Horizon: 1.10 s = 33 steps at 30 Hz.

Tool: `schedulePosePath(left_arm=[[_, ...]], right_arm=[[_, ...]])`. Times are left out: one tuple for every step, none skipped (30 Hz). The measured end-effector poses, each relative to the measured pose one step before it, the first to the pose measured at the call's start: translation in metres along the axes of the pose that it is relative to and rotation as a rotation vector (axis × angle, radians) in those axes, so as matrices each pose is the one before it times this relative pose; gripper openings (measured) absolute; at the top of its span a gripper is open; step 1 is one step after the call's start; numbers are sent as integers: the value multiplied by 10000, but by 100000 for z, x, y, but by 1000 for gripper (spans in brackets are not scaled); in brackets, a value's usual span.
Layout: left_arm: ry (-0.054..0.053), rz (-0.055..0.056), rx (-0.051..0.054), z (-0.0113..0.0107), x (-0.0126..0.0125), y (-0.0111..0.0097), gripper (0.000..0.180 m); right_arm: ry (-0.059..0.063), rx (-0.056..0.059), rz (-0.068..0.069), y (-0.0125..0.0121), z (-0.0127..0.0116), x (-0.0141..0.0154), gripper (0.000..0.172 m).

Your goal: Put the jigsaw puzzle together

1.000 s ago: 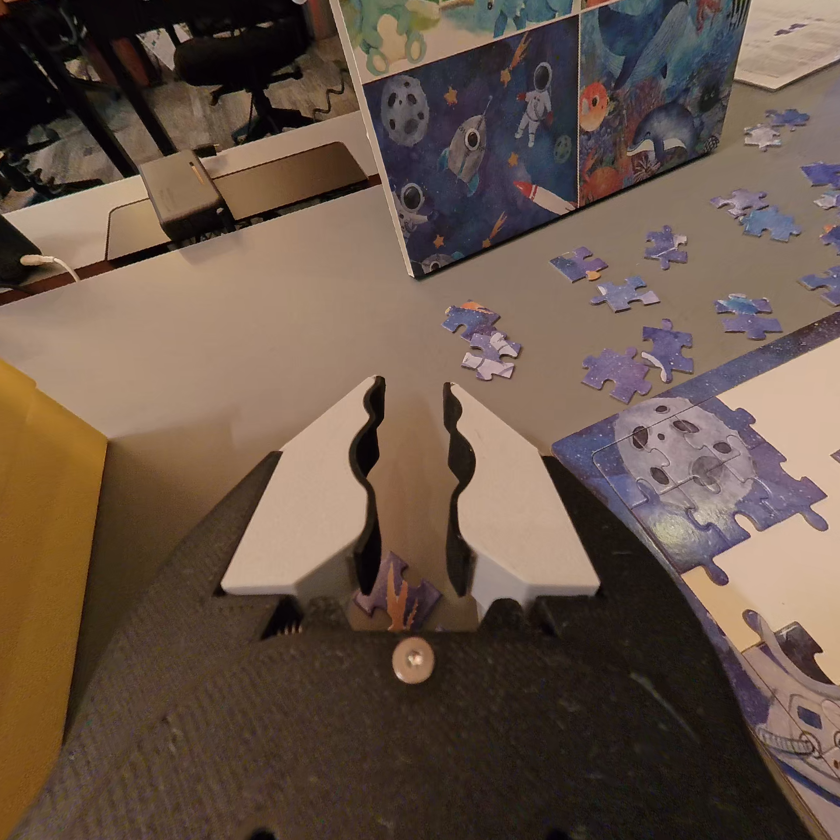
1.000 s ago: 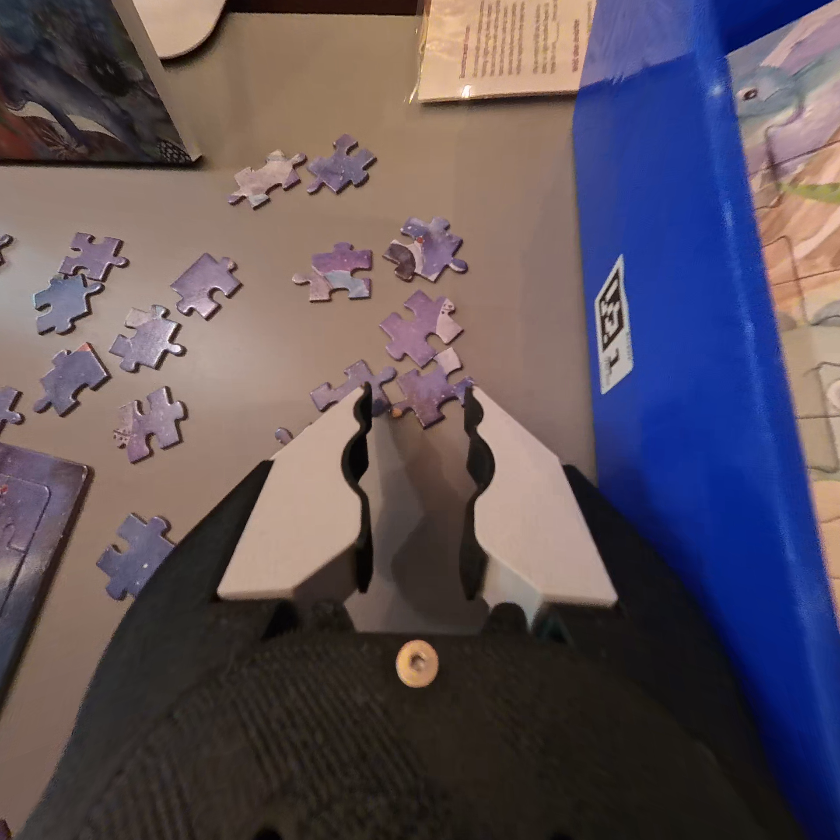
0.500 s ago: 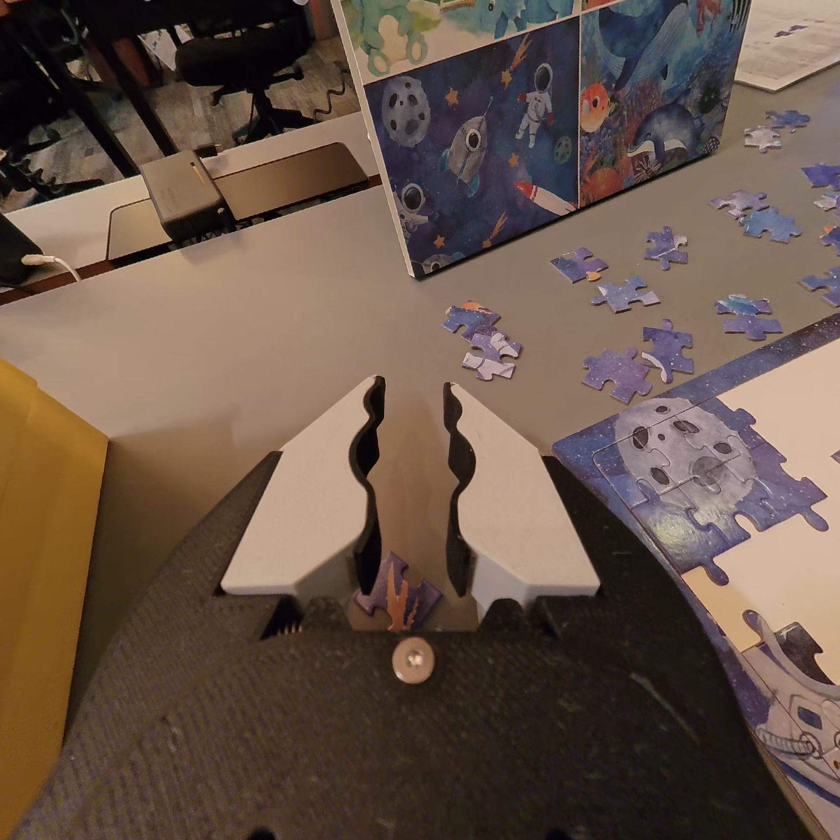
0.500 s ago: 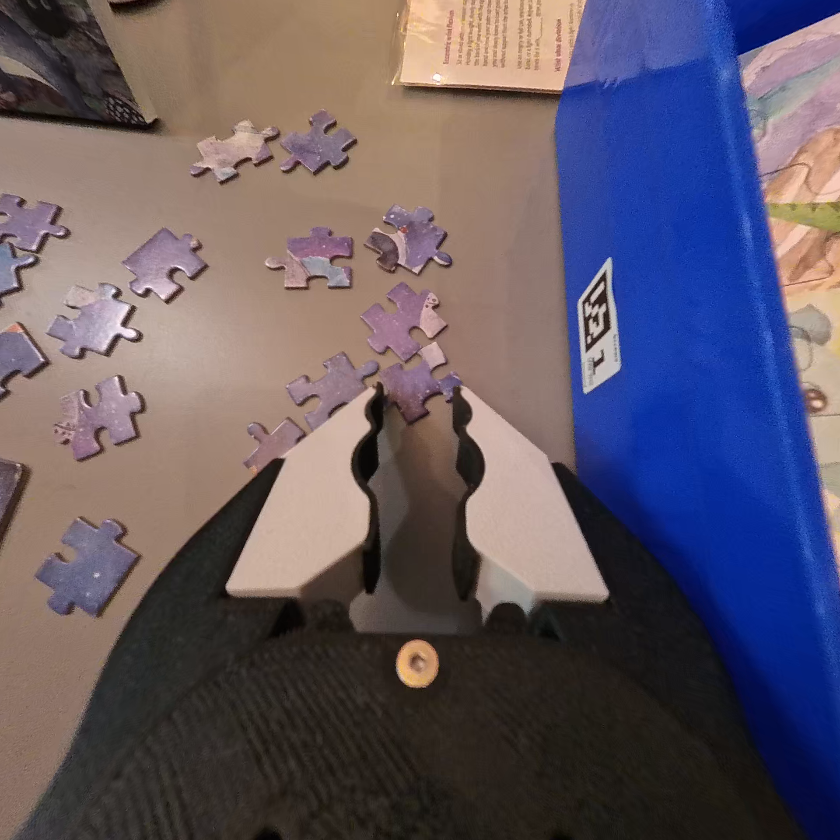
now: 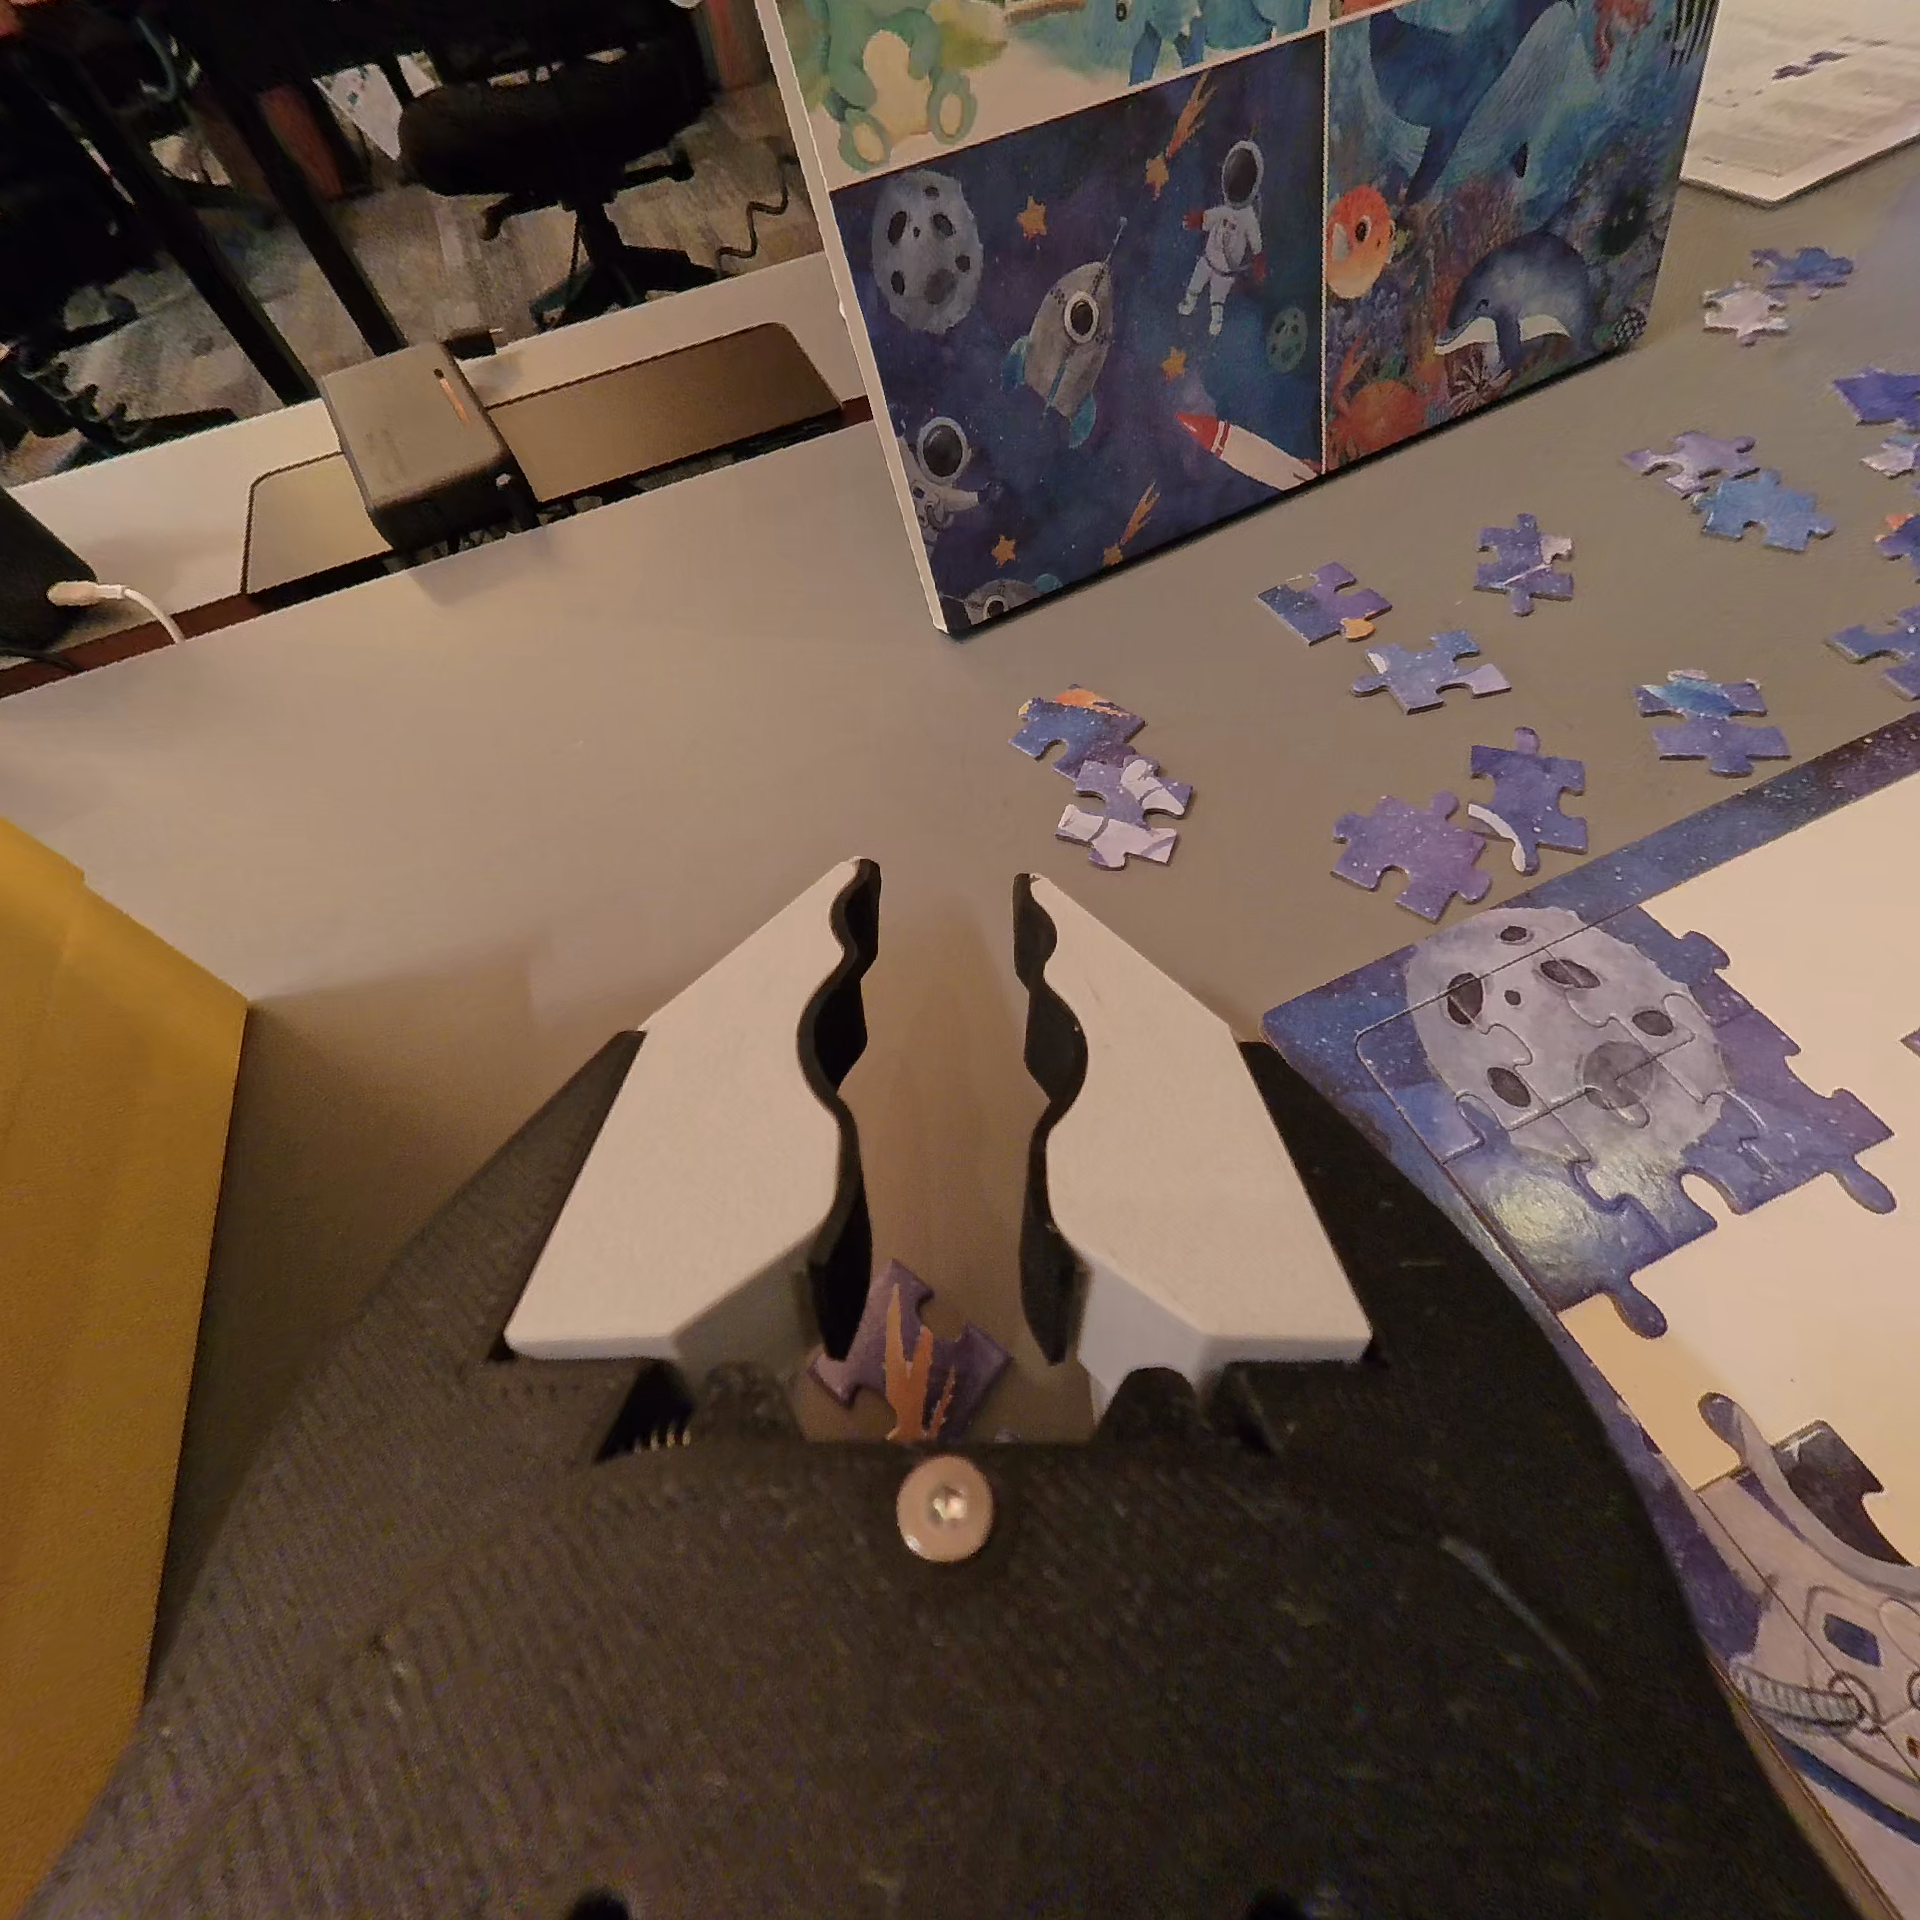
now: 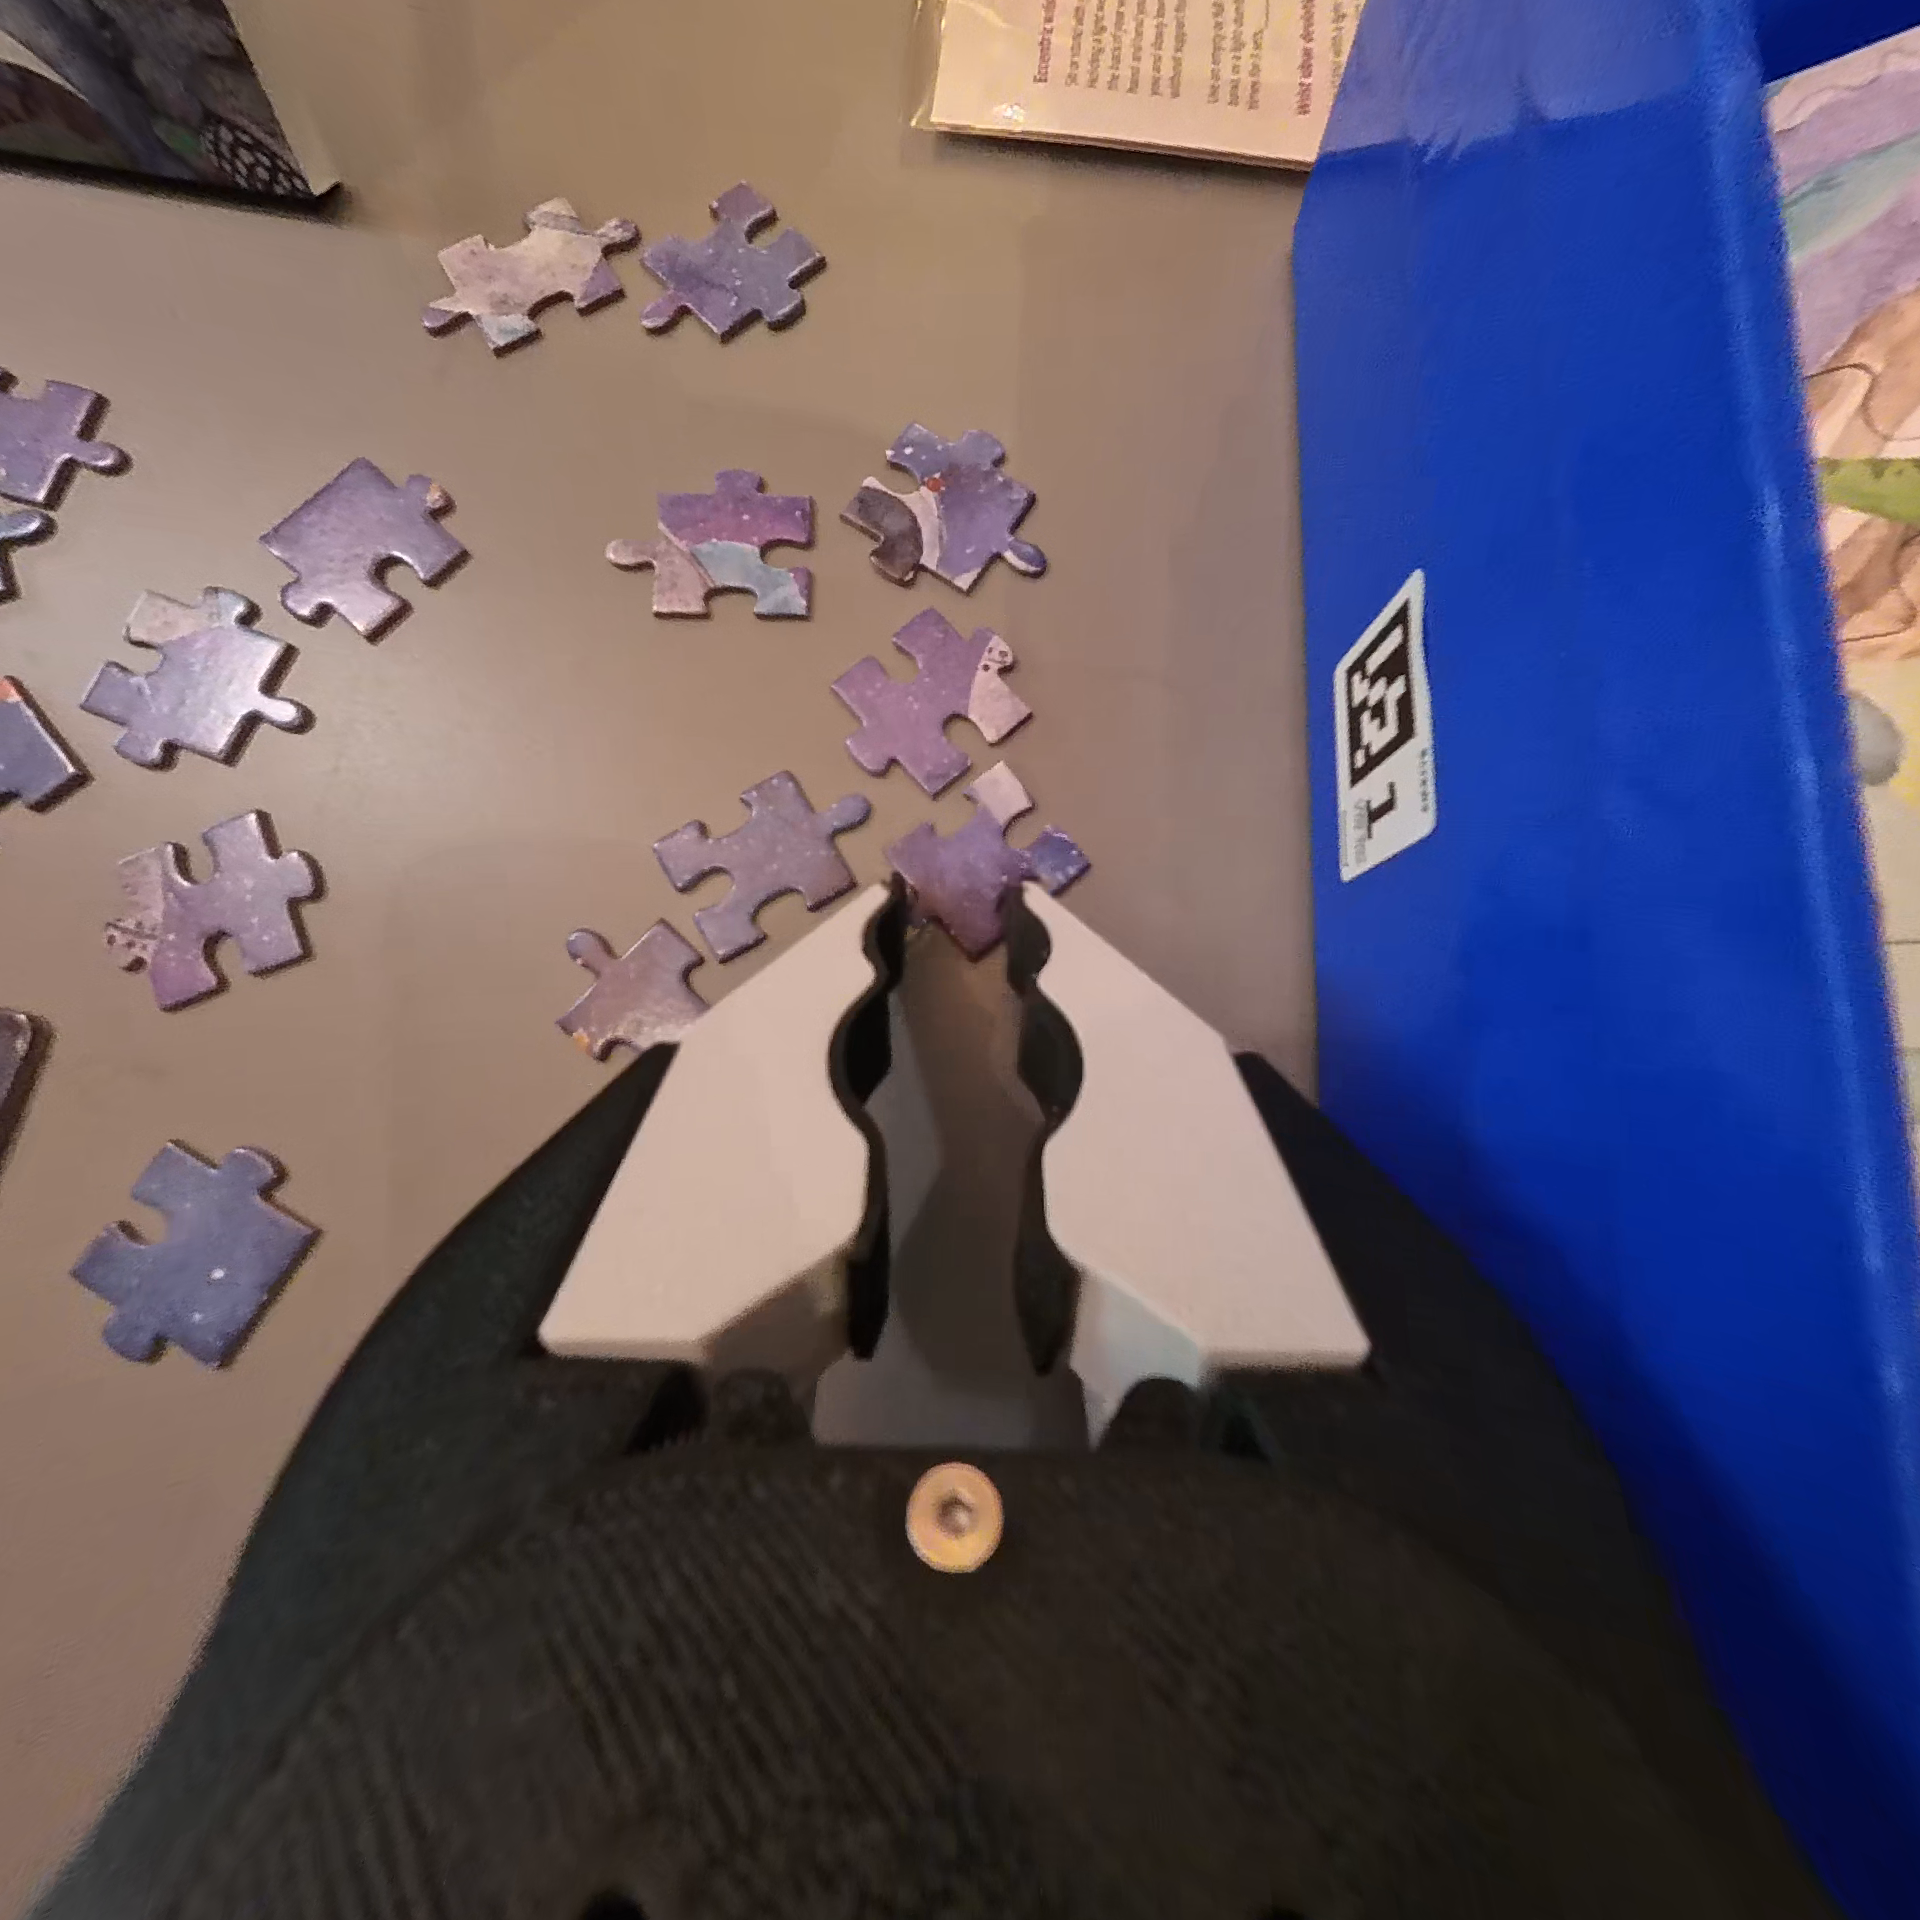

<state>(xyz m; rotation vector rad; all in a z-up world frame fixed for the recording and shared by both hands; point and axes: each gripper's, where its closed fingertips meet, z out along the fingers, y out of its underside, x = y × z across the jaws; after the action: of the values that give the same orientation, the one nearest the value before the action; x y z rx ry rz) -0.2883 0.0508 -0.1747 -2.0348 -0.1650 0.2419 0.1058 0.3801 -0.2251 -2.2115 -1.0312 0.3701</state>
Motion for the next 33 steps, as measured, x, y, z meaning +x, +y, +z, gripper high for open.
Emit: schedulePosePath(left_arm=[[-3, 2, -1, -1, -5, 2, 24], [2, -2, 4, 3, 5, -6, 24], [7, -3, 1, 3, 2, -2, 24], [2, 1, 1, -4, 1, -11, 24], [-1, 4, 4, 0, 6, -6, 24], [2, 3, -1, -8, 10, -7, 24], [0, 3, 3, 2, -3, -4, 24], [0, 0, -4, 10, 3, 10, 24], [0, 0, 0, -4, -1, -9, 24], [-1, -1, 4, -6, -3, 0, 24], [1, -3, -1, 1, -6, 2, 24], [0, 0, 0, 5, 2, 8, 24], [-3, 3, -3, 7, -4, -1, 24], [0, 2, 2, -3, -3, -11, 24], [1, -1, 3, -2, 1, 10, 24], [0, -1, -5, 5, 3, 2, 24], [-1, 0, 1, 3, -11, -1, 24], [2, -1, 3, -9, 11, 1, 24], [-1, 1, -1, -5, -3, -8, 24], [-5, 2, 0, 4, -7, 9, 24], [3, -3, -3, 7, 8, -1, 24], [4, -1, -3, 2, 7, 13, 24], [-5, 4, 0, 0, -10, 0, 24], [-3, 1, 2, -3, -6, -12, 24], [3, -3, 3, 2, 6, -4, 24], [3, -2, -2, -1, 5, 2, 24], [-1, 2, -1, 4, -2, 10, 24], [-1, 2, -2, -2, -3, 3, 24], [0, 1, -2, 7, 2, -1, 24], [-1, 2, 3, 2, -2, -4, 24], [-1, 1, -1, -3, 8, 2, 24], [-2, 3, 0, 0, -5, 0, 24], [-3, 0, -5, 1, -3, 15, 24]], right_arm=[[11, -14, -33, 10, -16, -4, 16], [12, -1, -27, -6, 5, 15, 15], [-3, 2, -11, 2, -3, -4, 15], [-4, -4, -3, 1, 2, 4, 15], [-1, -5, -7, 19, -14, 16, 15], [2, -5, -5, 8, -17, 27, 15], [11, -5, -3, 8, -17, 39, 14], [19, -5, -6, 12, -21, 43, 13], [16, -9, -4, 13, -6, 25, 13], [8, -3, -2, 4, -2, 13, 13], [5, 2, -5, -9, 6, 4, 13], [9, 0, -11, -8, -7, 7, 13], [19, 0, -18, -4, -11, 17, 13], [29, 15, -31, -35, -33, 27, 13], [39, 42, -56, -82, -62, 30, 6], [54, 49, -58, -95, -82, 53, 0], [29, 30, -16, -78, -57, 26, 0], [-34, 3, 9, -20, -25, -59, 2], [-32, -14, 14, 8, -13, -46, 5], [12, 2, 5, -7, 6, 21, 9], [34, 16, 0, -25, 16, 69, 12], [26, 18, 12, -21, 12, 70, 14], [6, 24, 25, -29, 4, 54, 16], [6, 41, 27, -59, -20, 46, 17], [20, 60, 19, -95, -68, 64, 18], [29, 71, 14, -123, -63, 75, 19], [34, 72, 13, -125, -90, 74, 20], [25, 68, 14, -124, -76, 63, 21], [7, 60, 13, -105, -62, 31, 22], [7, 58, 7, -99, -68, 28, 23], [22, 68, -4, -129, -75, 44, 23], [32, 81, -15, -141, -88, 57, 23], [49, 103, -24, -186, -145, 104, 23]])
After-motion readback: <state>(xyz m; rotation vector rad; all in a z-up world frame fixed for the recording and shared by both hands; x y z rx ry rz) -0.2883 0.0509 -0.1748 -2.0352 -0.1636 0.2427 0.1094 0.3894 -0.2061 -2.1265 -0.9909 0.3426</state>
